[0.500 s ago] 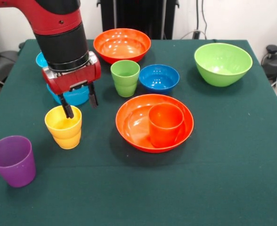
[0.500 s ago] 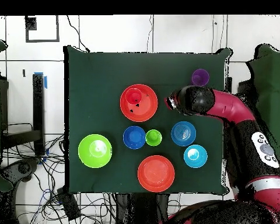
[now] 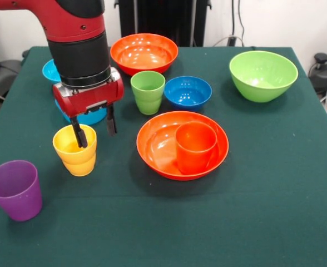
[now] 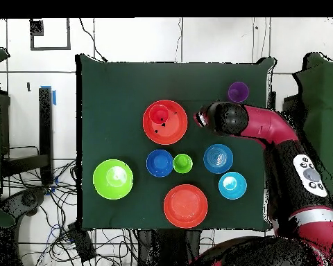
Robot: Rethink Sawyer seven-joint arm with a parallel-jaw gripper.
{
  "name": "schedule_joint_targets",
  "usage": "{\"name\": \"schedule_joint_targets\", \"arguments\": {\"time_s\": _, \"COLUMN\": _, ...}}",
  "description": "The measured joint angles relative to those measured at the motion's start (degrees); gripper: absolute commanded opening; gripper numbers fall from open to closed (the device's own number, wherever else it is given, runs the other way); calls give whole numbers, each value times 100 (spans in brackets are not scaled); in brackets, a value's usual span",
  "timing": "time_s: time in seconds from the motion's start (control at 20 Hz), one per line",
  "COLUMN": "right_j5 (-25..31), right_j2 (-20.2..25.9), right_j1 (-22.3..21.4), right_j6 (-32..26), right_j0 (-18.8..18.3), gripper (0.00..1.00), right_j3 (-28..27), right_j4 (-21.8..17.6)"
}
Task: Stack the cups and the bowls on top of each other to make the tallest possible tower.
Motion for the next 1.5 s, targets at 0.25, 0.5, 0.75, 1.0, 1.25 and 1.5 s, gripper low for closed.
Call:
{"name": "schedule_joint_targets", "arguments": {"time_s": 0.25, "right_j5": -76, "right_j2": 7, "right_j1": 18, "right_j6": 0, "right_j0": -11, "gripper": 100, "right_j3": 2, "right_j4": -21}}
{"name": "schedule_joint_targets", "arguments": {"time_s": 0.5, "right_j5": -76, "right_j2": 6, "right_j1": 24, "right_j6": 0, "right_j0": -9, "gripper": 100, "right_j3": 2, "right_j4": -40}}
{"name": "schedule_joint_targets", "arguments": {"time_s": 0.75, "right_j5": -76, "right_j2": -5, "right_j1": 18, "right_j6": 0, "right_j0": 15, "gripper": 100, "right_j3": 2, "right_j4": -99}}
{"name": "schedule_joint_targets", "arguments": {"time_s": 1.0, "right_j5": -76, "right_j2": -86, "right_j1": 11, "right_j6": 0, "right_j0": 136, "gripper": 100, "right_j3": 2, "right_j4": -172}}
{"name": "schedule_joint_targets", "arguments": {"time_s": 1.25, "right_j5": -76, "right_j2": -219, "right_j1": -5, "right_j6": 0, "right_j0": 298, "gripper": 100, "right_j3": 2, "right_j4": -216}}
{"name": "schedule_joint_targets", "arguments": {"time_s": 1.5, "right_j5": -76, "right_j2": -293, "right_j1": -7, "right_j6": 0, "right_j0": 332, "gripper": 100, "right_j3": 2, "right_j4": -217}}
